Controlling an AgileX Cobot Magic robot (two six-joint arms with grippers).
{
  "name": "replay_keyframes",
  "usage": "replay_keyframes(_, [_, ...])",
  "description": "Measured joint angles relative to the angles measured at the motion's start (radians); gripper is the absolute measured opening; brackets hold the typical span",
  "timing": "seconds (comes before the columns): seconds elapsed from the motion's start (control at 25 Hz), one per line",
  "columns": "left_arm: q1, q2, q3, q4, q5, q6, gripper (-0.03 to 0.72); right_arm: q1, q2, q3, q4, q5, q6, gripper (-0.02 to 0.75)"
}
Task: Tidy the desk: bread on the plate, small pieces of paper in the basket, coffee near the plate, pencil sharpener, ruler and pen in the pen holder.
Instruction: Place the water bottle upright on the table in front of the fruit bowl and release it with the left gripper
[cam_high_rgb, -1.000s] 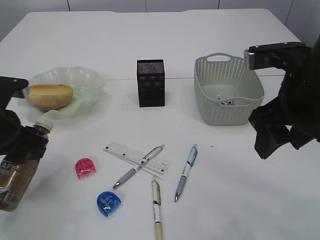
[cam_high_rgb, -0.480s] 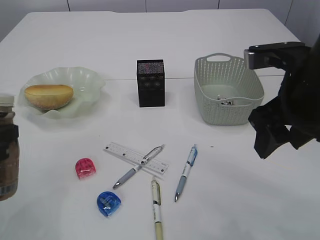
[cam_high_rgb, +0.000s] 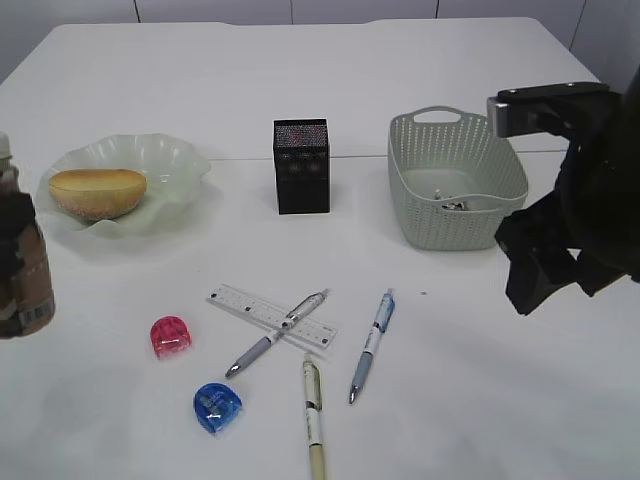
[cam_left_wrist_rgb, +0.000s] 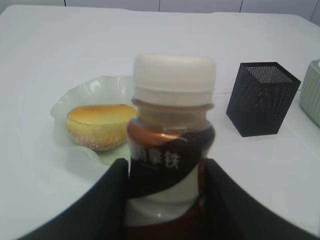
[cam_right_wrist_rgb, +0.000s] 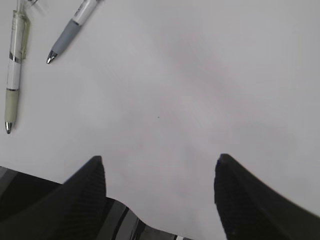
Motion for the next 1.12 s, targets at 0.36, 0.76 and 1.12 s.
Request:
replay_keyframes(0.36, [0.0, 0.256, 0.0, 0.037, -0.356, 0.0, 0.323, 0.0, 0.0, 0.0, -0.018, -0.018, 0.0, 0.499])
replay_keyframes(0.76, [0.0, 0.464, -0.026, 0.041, -0.359, -0.001, 0.32, 0.0, 0.0, 0.0, -0.058, -0.039, 0.0, 0.499])
replay_keyframes(1.12, [0.0, 0.625, -0.104, 0.098, -0.461, -0.001, 0.319, 0.0, 0.0, 0.0, -0.058, -0.056, 0.0, 0.499])
